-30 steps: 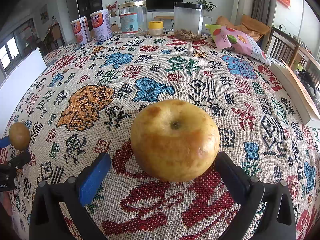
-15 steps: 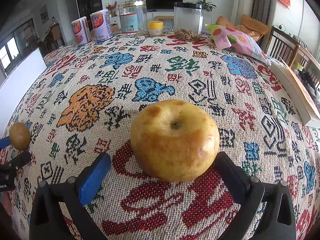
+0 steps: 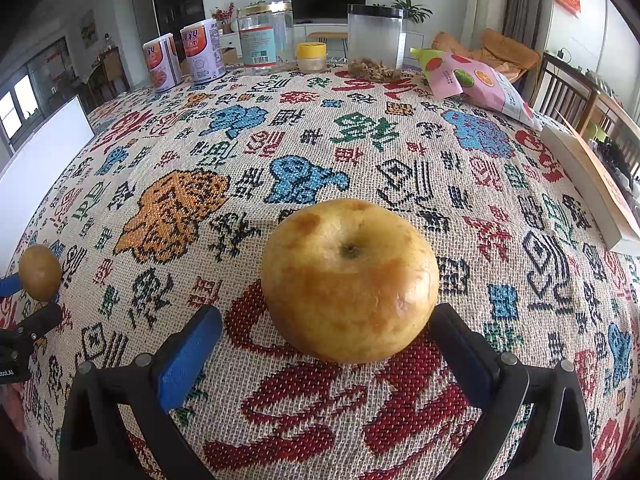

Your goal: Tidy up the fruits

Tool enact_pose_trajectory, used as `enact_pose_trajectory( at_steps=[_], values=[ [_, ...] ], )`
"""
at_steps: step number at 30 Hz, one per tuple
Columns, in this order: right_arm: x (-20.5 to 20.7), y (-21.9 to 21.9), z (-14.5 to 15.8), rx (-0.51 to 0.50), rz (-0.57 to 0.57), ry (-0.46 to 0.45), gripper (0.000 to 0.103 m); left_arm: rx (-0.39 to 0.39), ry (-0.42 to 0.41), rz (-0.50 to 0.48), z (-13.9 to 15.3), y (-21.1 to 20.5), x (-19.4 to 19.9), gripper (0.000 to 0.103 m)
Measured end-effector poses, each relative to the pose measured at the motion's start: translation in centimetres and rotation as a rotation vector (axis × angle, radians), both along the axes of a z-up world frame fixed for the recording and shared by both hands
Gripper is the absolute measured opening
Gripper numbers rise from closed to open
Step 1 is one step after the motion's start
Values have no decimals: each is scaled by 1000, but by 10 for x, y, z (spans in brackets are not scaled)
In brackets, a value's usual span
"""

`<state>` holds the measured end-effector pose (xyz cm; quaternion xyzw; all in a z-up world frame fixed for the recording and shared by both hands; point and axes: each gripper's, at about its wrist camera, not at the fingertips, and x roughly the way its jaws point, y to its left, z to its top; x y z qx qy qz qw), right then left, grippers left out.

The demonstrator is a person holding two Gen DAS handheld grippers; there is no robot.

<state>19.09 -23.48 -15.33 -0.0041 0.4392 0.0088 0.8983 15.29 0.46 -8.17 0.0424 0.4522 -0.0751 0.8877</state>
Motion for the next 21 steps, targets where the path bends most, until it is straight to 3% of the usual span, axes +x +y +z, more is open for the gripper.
enact_pose_trajectory(
  at_steps=[15, 18, 21],
  values=[
    [0, 0, 0, 0, 0, 0, 103, -11, 5, -6, 0, 1, -1, 102],
    [0, 0, 0, 0, 0, 1, 103, -37, 47, -98, 4, 7, 2, 102],
    [0, -1, 1, 15, 1, -2, 103, -139, 78, -159, 10, 26, -1, 102]
  ],
)
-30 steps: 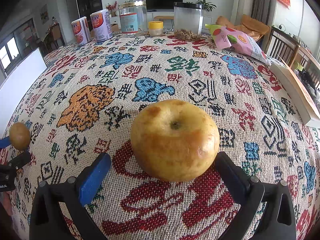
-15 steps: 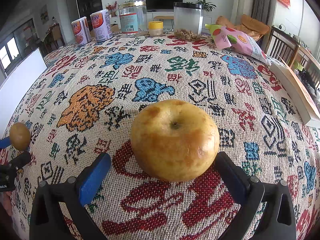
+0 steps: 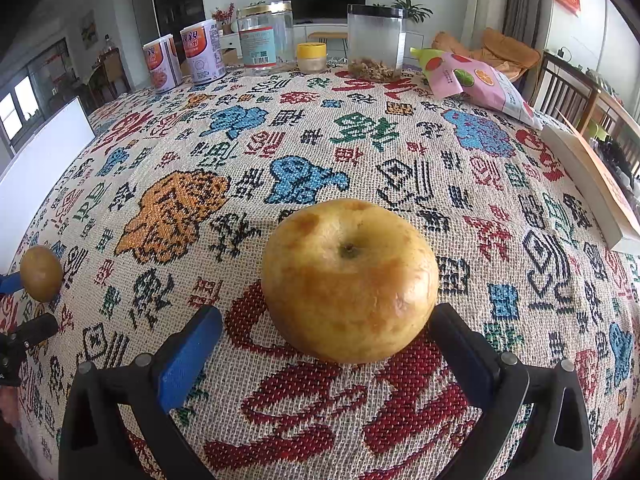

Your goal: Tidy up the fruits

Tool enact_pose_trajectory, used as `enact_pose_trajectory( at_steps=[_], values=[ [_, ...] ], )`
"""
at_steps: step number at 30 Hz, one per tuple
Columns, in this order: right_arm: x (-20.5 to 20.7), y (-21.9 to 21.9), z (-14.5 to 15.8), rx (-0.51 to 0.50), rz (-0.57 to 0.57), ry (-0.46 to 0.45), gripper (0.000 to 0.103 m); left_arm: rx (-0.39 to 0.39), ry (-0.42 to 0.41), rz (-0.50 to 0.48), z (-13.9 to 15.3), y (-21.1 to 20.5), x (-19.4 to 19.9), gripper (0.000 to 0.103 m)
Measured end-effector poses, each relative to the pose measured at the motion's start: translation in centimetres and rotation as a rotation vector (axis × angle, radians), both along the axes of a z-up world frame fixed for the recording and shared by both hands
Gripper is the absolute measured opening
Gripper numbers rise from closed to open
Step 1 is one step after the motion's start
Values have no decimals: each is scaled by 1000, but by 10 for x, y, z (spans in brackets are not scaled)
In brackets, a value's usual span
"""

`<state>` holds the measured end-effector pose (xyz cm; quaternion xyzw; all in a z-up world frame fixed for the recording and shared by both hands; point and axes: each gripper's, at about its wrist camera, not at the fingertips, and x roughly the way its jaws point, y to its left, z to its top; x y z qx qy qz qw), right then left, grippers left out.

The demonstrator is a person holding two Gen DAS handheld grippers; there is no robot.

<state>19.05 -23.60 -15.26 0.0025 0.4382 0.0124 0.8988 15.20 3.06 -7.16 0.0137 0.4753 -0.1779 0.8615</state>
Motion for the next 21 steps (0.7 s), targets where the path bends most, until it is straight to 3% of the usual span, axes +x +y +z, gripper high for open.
enact_pose_trajectory(
  at_steps=[2, 8, 9, 10, 11, 12, 13, 21],
  values=[
    [-2, -4, 2, 40, 11, -7, 103, -31, 16, -4, 4, 8, -1, 101],
    [2, -20, 15, 155, 34, 69, 101, 64, -31, -15, 11, -11, 11, 100],
    [3, -22, 19, 181, 38, 72, 100, 81, -42, -18, 11, -16, 14, 92],
    [5, -23, 22, 199, 41, 80, 94, 103, -48, -19, 10, -21, 16, 70],
    [9, -23, 22, 209, 43, 100, 82, 102, -38, -34, 8, -25, 19, 57],
    [13, -24, 22, 199, 28, 121, 75, 103, -37, -32, 8, -28, 21, 51],
    [15, -24, 21, 191, 15, 130, 69, 113, -46, -24, 10, -29, 20, 51],
    [18, -19, 22, 154, 13, 140, 68, 35, -54, 18, 28, -6, -2, 50]
  ],
)
